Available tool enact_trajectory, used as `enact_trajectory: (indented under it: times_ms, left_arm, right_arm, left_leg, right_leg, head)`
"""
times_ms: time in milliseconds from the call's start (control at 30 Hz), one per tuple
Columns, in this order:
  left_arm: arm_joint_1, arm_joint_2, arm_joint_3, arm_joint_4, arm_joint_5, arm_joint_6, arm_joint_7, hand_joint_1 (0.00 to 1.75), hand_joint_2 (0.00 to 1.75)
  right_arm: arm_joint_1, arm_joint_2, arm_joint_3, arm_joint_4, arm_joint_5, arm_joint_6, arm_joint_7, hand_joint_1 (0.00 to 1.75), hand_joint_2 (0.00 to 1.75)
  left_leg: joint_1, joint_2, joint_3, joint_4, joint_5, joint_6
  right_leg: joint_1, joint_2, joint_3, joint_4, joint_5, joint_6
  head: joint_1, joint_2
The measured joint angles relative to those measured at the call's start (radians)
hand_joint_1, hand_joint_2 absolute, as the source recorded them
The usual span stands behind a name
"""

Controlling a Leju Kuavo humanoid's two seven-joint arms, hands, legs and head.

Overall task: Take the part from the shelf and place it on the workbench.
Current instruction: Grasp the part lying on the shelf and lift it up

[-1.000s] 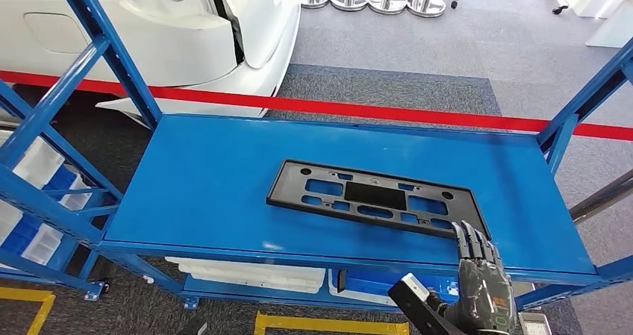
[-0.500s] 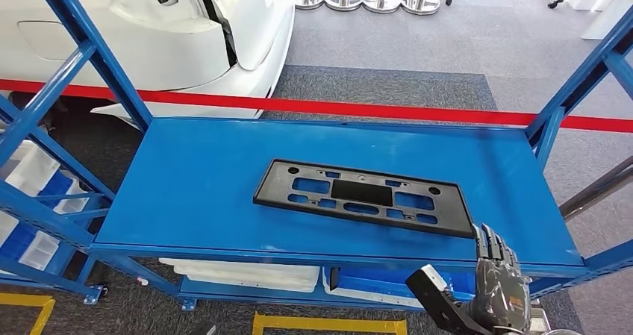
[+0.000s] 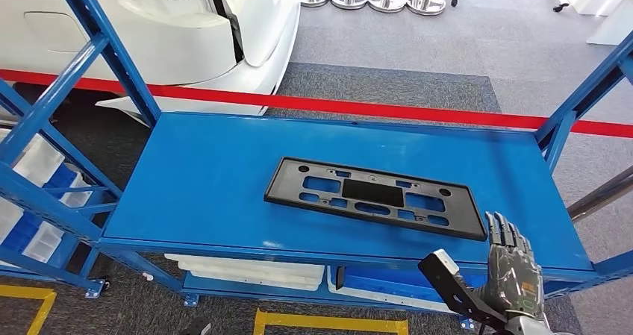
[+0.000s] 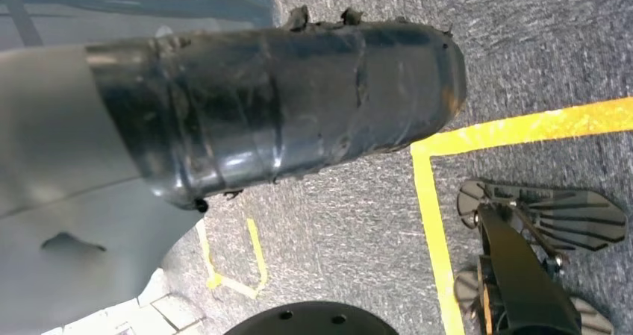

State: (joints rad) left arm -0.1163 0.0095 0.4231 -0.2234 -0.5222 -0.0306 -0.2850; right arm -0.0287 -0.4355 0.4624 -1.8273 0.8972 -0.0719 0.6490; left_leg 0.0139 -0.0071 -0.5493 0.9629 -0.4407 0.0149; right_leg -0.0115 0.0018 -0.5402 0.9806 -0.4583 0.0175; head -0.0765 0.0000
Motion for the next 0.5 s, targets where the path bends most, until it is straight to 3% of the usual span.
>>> enact_trajectory:
  times_ms: [100,167,200,267,300,333,367,400,467,500]
  left_arm:
    - [0.0,0.0,-0.002,0.0,-0.003,-0.001,-0.002,0.0,0.0]
    - [0.0,0.0,-0.004,0.0,-0.004,-0.001,-0.003,0.0,0.0]
    - [0.0,0.002,-0.006,-0.001,-0.004,-0.001,-0.004,0.0,0.0]
    - [0.001,0.008,-0.012,-0.001,-0.004,-0.002,-0.004,0.0,0.0]
    - [0.003,0.012,-0.015,-0.001,-0.004,-0.002,-0.004,0.0,0.0]
    - [0.004,0.015,-0.016,-0.001,-0.005,-0.002,-0.004,0.0,0.0]
    - [0.005,0.017,-0.017,-0.001,-0.005,-0.002,-0.004,0.0,0.0]
    - [0.005,0.018,-0.017,-0.001,-0.005,-0.002,-0.004,0.0,0.0]
    - [0.004,0.018,-0.018,-0.001,-0.007,-0.002,-0.004,0.0,0.0]
    - [0.002,0.018,-0.018,-0.001,-0.008,-0.002,-0.004,0.0,0.0]
  right_arm:
    - [-0.016,0.004,-0.015,0.01,-0.006,0.021,-0.012,0.0,1.75]
    - [-0.029,0.006,-0.024,0.021,-0.011,0.031,-0.018,0.0,1.75]
    - [-0.036,0.007,-0.029,0.026,-0.013,0.035,-0.021,0.0,1.75]
    - [-0.044,0.011,-0.037,0.038,-0.016,0.04,-0.025,0.0,1.75]
    - [-0.045,0.013,-0.04,0.045,-0.017,0.042,-0.026,0.0,1.75]
    - [-0.046,0.015,-0.043,0.051,-0.017,0.044,-0.027,0.0,1.75]
    - [-0.047,0.017,-0.045,0.056,-0.017,0.046,-0.028,0.0,1.75]
    - [-0.049,0.019,-0.046,0.061,-0.018,0.048,-0.029,0.0,1.75]
    - [-0.055,0.022,-0.051,0.07,-0.021,0.055,-0.032,0.0,1.75]
    - [-0.059,0.023,-0.055,0.076,-0.024,0.06,-0.035,0.0,1.75]
  left_leg:
    - [-0.001,0.0,-0.003,-0.002,0.002,-0.018]
    - [0.0,0.001,-0.013,0.024,-0.019,-0.028]
    - [0.0,0.002,-0.031,0.066,-0.046,-0.031]
    - [0.0,0.002,-0.092,0.2,-0.115,-0.033]
    - [0.0,0.002,-0.119,0.26,-0.136,-0.034]
    - [0.0,0.002,-0.134,0.291,-0.14,-0.034]
    - [0.0,0.002,-0.13,0.284,-0.124,-0.033]
    - [0.0,0.002,-0.108,0.238,-0.093,-0.031]
    - [-0.001,0.002,-0.041,0.101,-0.029,-0.023]
    - [-0.002,0.002,-0.017,0.05,-0.013,-0.019]
  right_leg:
    - [0.002,0.0,0.007,-0.028,0.005,-0.017]
    - [0.0,-0.002,0.009,-0.036,0.012,-0.031]
    - [-0.001,-0.003,0.01,-0.04,0.015,-0.036]
    - [0.001,-0.004,0.009,-0.041,0.016,-0.041]
    - [0.003,-0.005,0.009,-0.041,0.015,-0.042]
    - [0.004,-0.005,0.009,-0.041,0.015,-0.043]
    - [0.005,-0.004,0.009,-0.04,0.015,-0.043]
    - [0.005,-0.004,0.01,-0.039,0.014,-0.042]
    - [0.007,-0.002,0.01,-0.033,0.01,-0.038]
    - [0.009,-0.001,0.007,-0.028,0.008,-0.033]
  head:
    - [-0.003,0.0]
    - [-0.004,0.0]
    - [-0.005,0.0]
    - [-0.005,0.0]
    - [-0.005,0.0]
    - [-0.005,0.0]
    - [-0.005,0.0]
    - [-0.005,0.0]
    - [-0.006,0.0]
    - [-0.005,0.0]
